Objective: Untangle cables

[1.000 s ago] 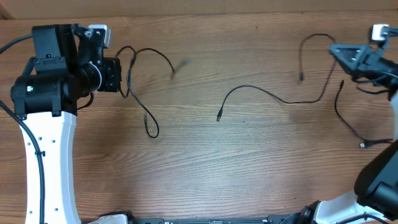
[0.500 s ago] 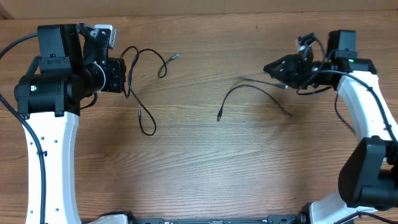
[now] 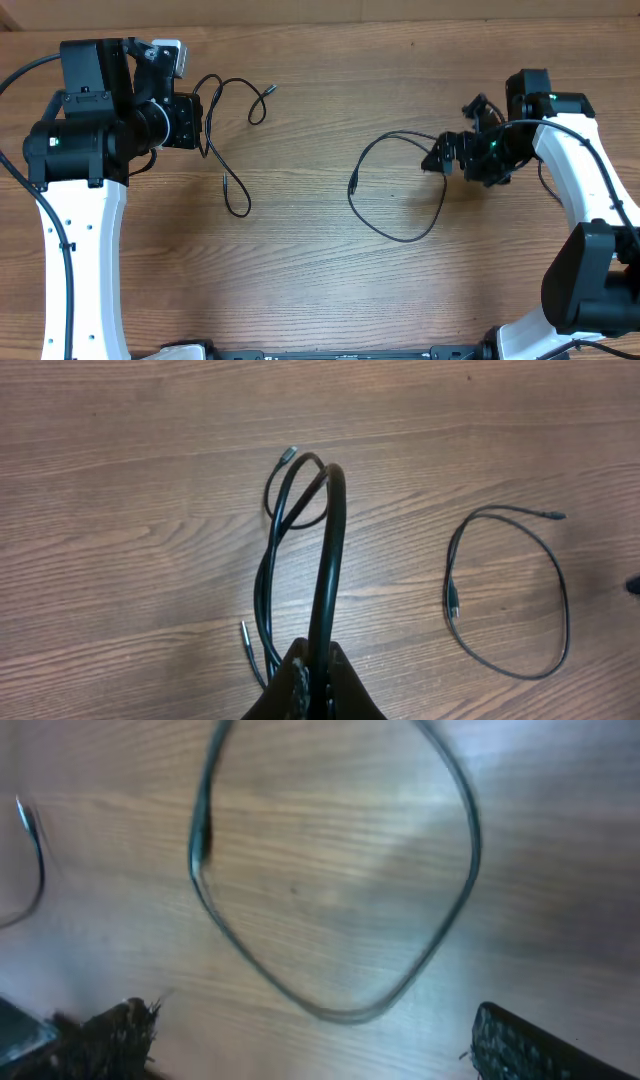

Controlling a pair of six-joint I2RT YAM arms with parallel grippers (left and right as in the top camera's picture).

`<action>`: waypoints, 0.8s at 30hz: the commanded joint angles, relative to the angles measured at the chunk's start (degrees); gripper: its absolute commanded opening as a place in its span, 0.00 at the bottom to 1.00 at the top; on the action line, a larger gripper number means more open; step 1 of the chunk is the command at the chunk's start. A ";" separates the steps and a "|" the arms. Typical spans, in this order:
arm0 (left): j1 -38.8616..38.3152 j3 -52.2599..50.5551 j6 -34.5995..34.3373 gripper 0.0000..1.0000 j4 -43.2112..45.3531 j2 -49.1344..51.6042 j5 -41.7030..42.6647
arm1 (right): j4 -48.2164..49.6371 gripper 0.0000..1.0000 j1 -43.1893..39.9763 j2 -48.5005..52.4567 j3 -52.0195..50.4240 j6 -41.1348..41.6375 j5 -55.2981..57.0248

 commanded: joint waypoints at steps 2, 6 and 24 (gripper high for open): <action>-0.33 0.81 1.09 0.04 0.17 0.11 1.09 | -3.19 1.00 -0.07 -1.36 -0.55 -0.72 0.63; -0.31 0.81 1.09 0.04 0.17 0.11 2.51 | -0.48 1.00 -0.07 -1.31 -5.88 7.28 0.63; -0.31 0.81 1.16 0.04 0.22 0.11 2.56 | 21.33 1.00 -0.04 -1.31 -31.45 29.03 -10.62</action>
